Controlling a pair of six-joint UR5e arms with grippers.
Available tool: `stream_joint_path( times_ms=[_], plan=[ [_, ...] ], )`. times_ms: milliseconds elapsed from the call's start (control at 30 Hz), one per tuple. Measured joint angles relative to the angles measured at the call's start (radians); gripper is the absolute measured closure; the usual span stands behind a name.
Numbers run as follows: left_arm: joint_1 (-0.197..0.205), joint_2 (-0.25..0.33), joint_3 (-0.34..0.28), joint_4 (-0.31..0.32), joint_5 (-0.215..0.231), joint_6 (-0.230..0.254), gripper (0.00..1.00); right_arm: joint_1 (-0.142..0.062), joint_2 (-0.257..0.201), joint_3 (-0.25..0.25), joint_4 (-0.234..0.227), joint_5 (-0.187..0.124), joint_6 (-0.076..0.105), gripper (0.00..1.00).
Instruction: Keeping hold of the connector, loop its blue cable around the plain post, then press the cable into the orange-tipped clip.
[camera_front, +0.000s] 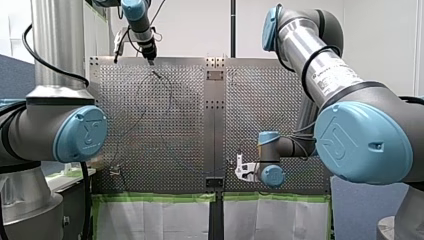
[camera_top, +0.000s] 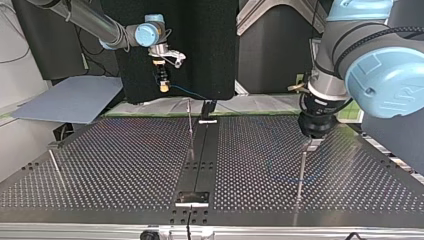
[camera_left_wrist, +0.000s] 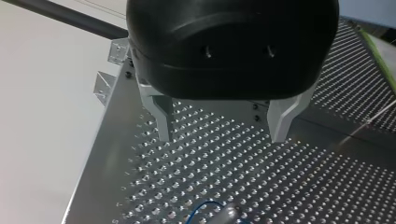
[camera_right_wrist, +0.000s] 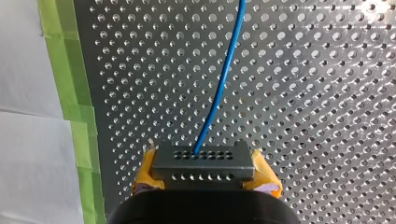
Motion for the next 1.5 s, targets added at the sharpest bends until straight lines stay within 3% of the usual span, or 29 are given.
stream_joint_path(
  times_ms=[700,1033,1500],
  plan=[
    [-0.001,-0.001,-0.001,-0.009,-0.011,-0.007,0.0,0.002,0.0,0.0,0.002,0.0,0.0,1.0],
    [-0.003,0.0,-0.001,-0.054,-0.104,-0.011,0.0,0.002,0.0,0.0,0.001,0.0,0.0,1.0],
    [0.0,0.0,-0.001,-0.059,-0.221,-0.012,0.0,0.002,0.0,0.0,0.003,0.0,-0.001,1.0]
  ],
)
